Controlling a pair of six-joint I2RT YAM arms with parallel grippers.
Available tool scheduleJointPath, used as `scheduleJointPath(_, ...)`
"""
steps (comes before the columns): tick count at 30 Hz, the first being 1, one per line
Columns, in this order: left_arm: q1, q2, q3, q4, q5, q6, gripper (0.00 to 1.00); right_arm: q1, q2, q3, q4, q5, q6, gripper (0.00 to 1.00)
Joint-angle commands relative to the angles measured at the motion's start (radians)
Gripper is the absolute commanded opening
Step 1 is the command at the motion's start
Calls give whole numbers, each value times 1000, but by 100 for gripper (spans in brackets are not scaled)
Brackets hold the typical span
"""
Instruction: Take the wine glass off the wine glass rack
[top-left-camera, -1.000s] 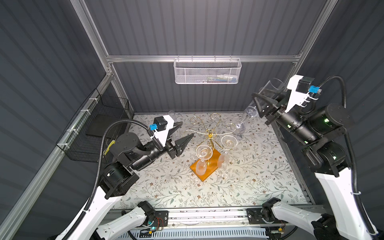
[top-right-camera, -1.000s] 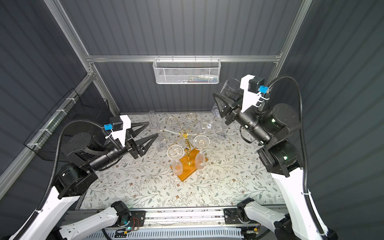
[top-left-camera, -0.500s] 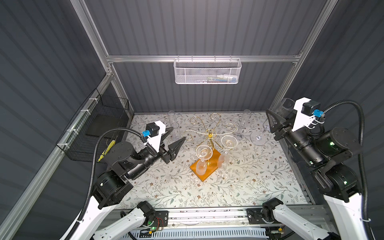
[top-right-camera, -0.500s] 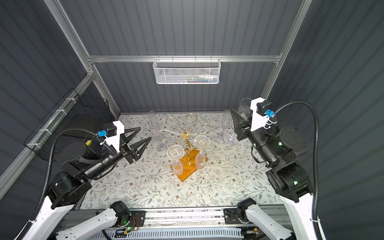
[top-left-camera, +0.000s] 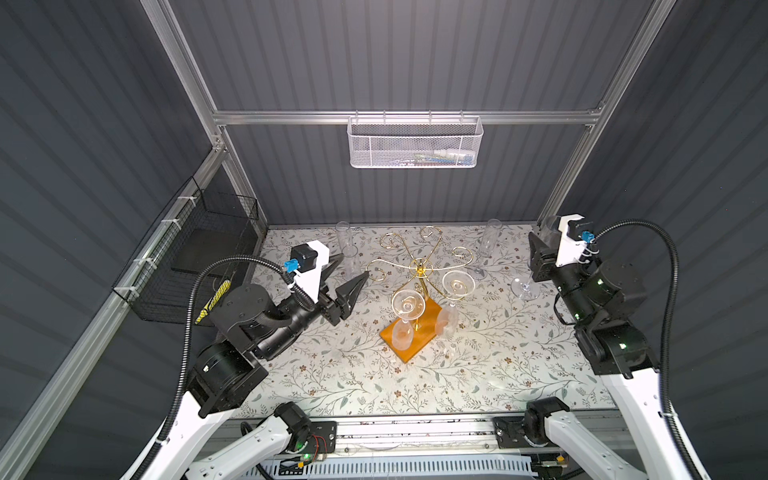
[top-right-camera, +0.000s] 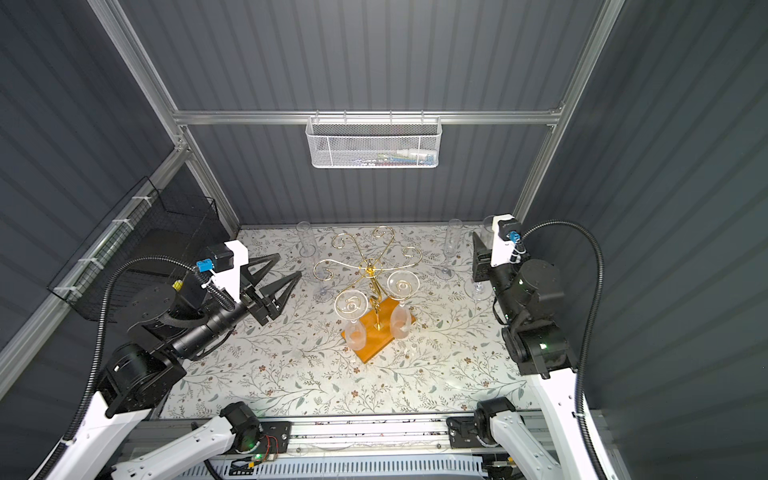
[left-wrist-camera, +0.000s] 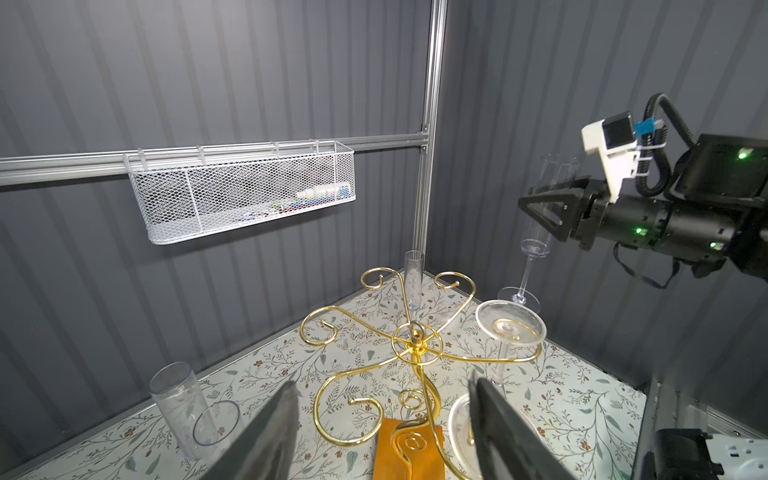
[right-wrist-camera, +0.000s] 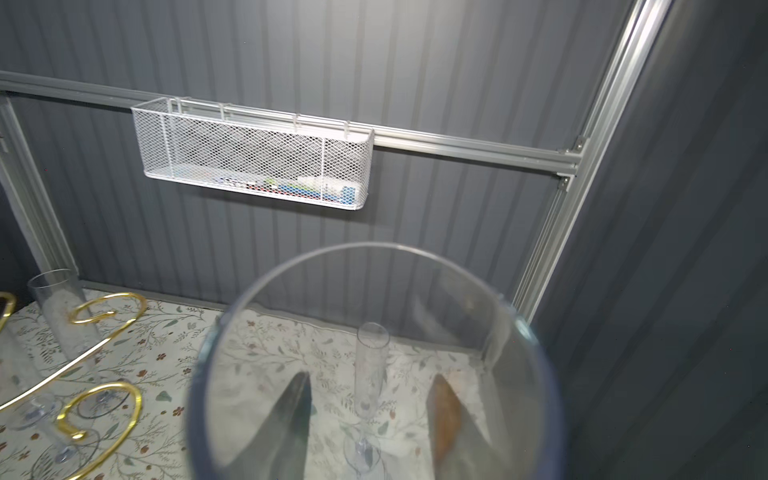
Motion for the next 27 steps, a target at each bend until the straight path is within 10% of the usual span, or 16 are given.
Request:
scheduleJointPath(1,-6,19,-13,51,-43,-25,67,-72,16,-62,215,-82,65,39)
scheduleJointPath(27,-5,94,-153,315,-553,5,70,-281,658,-143,855,-233,42,39)
